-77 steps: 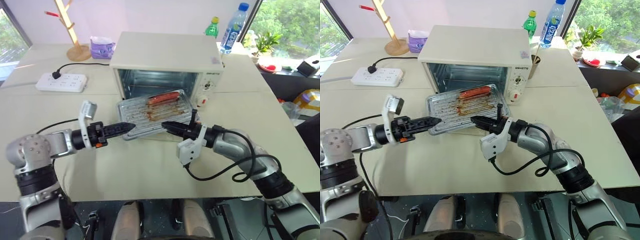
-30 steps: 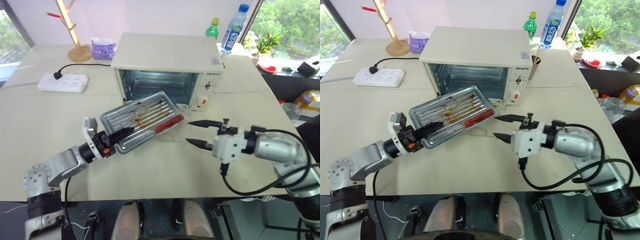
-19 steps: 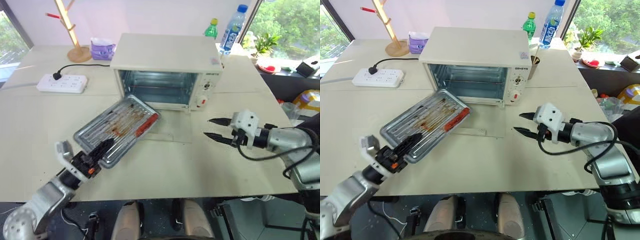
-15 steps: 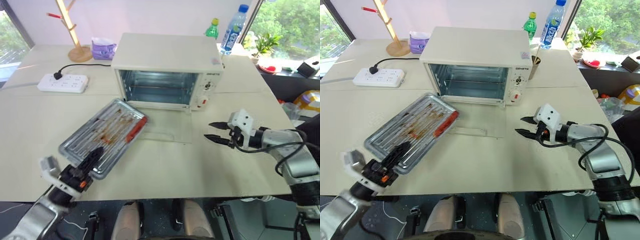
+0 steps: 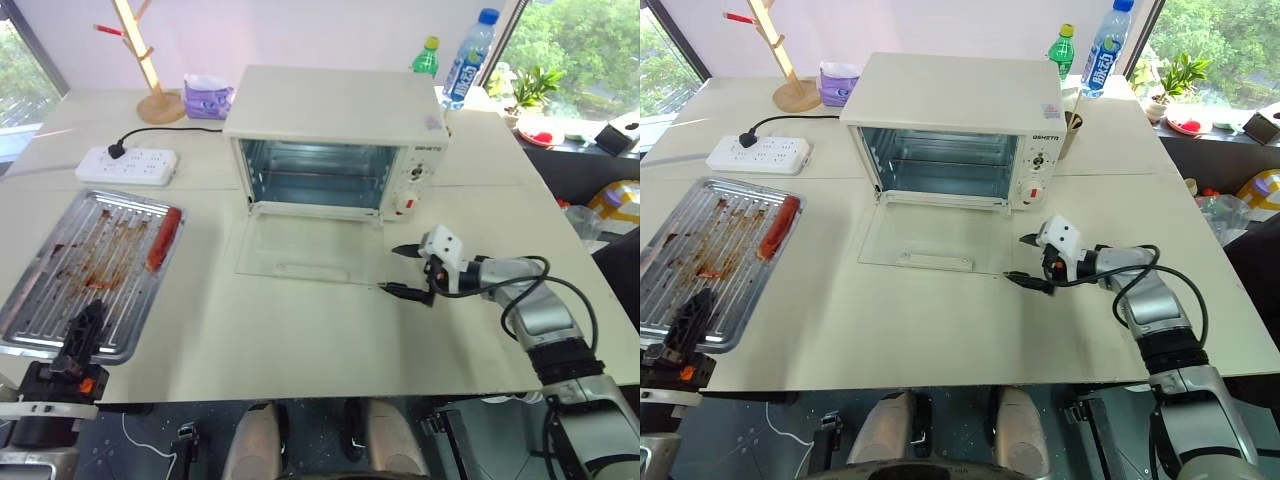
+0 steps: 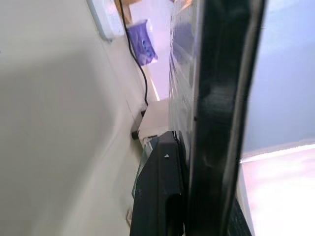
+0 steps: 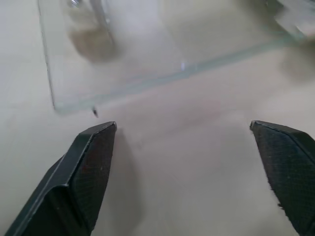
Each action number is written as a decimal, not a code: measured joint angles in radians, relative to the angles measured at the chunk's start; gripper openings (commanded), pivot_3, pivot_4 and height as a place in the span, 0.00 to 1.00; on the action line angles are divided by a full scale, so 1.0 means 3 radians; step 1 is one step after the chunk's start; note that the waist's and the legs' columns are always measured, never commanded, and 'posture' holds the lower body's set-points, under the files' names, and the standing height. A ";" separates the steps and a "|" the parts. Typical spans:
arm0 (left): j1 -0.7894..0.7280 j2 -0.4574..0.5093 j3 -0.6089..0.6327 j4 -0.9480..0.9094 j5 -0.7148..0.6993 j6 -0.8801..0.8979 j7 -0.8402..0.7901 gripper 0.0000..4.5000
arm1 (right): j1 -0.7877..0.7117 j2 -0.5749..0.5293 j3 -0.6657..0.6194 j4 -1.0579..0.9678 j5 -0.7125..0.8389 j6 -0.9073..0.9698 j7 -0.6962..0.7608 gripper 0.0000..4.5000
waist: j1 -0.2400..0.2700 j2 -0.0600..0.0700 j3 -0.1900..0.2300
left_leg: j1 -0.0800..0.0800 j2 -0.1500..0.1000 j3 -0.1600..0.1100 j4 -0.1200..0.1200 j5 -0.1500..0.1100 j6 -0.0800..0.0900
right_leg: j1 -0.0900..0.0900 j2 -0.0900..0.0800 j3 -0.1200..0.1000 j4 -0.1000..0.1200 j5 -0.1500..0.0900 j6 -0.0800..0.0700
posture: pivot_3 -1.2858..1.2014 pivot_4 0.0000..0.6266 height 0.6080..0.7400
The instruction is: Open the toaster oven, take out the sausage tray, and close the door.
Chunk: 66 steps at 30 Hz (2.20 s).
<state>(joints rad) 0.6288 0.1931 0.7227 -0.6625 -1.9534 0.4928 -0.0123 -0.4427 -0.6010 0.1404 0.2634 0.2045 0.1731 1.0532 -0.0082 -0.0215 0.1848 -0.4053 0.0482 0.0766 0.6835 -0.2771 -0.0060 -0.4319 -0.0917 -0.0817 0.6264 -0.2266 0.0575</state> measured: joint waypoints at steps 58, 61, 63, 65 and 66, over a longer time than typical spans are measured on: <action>-0.4212 0.1335 -0.2618 0.3822 0.2464 0.2938 -0.2428 0.00 | 0.2082 -0.0820 -0.2061 -0.3281 0.1852 0.2000 -0.0728 0.99 | 0.0082 0.0000 -0.0003 | -0.0009 -0.0003 0.0001 -0.0004 -0.0002 0.0003 | -0.0009 -0.0001 -0.0005 0.0001 0.0001 0.0002 | 0.52 0.24 0.87; -0.4314 0.1281 -0.2617 0.3959 0.2738 0.2875 -0.2587 0.19 | 0.2096 -0.0812 -0.2060 -0.3285 0.1852 0.1986 -0.0779 1.00 | 0.0079 0.0001 -0.0004 | -0.0008 -0.0002 0.0001 -0.0004 -0.0002 0.0003 | -0.0010 -0.0001 -0.0005 0.0001 0.0001 0.0002 | 0.52 0.24 0.87; -0.4321 0.1269 -0.2617 0.4024 0.2922 0.2839 -0.2655 0.42 | 0.2096 -0.0812 -0.2053 -0.3287 0.1853 0.1975 -0.0805 1.00 | 0.0073 0.0000 -0.0003 | -0.0009 -0.0001 0.0000 -0.0005 -0.0002 0.0004 | -0.0011 -0.0001 -0.0005 0.0001 0.0001 0.0002 | 0.52 0.24 0.87; -0.4321 0.1274 -0.2611 0.4030 0.3046 0.2842 -0.2741 0.65 | 0.2079 -0.0812 -0.2032 -0.3283 0.1852 0.1958 -0.0822 1.00 | 0.0064 -0.0001 -0.0003 | -0.0009 0.0000 -0.0001 -0.0005 -0.0002 0.0004 | -0.0013 0.0000 -0.0004 0.0001 0.0001 0.0002 | 0.52 0.24 0.87; -0.4318 0.1285 -0.2593 0.4018 0.3069 0.2850 -0.2795 0.77 | 0.2057 -0.0812 -0.2007 -0.3279 0.1851 0.1947 -0.0829 1.00 | 0.0063 -0.0001 -0.0003 | -0.0008 0.0001 -0.0001 -0.0005 -0.0002 0.0004 | -0.0013 0.0001 -0.0004 0.0002 0.0001 0.0002 | 0.52 0.24 0.87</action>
<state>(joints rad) -0.6667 0.5785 -0.0551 0.5428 -1.0328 1.3479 -0.8510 0.1743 -0.8445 -0.4616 -0.7202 0.7597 0.7573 0.8044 0.0106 -0.0217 0.1840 -0.4078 0.0486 0.0763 0.6819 -0.2778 -0.0047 -0.4359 -0.0914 -0.0830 0.6269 -0.2264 0.0581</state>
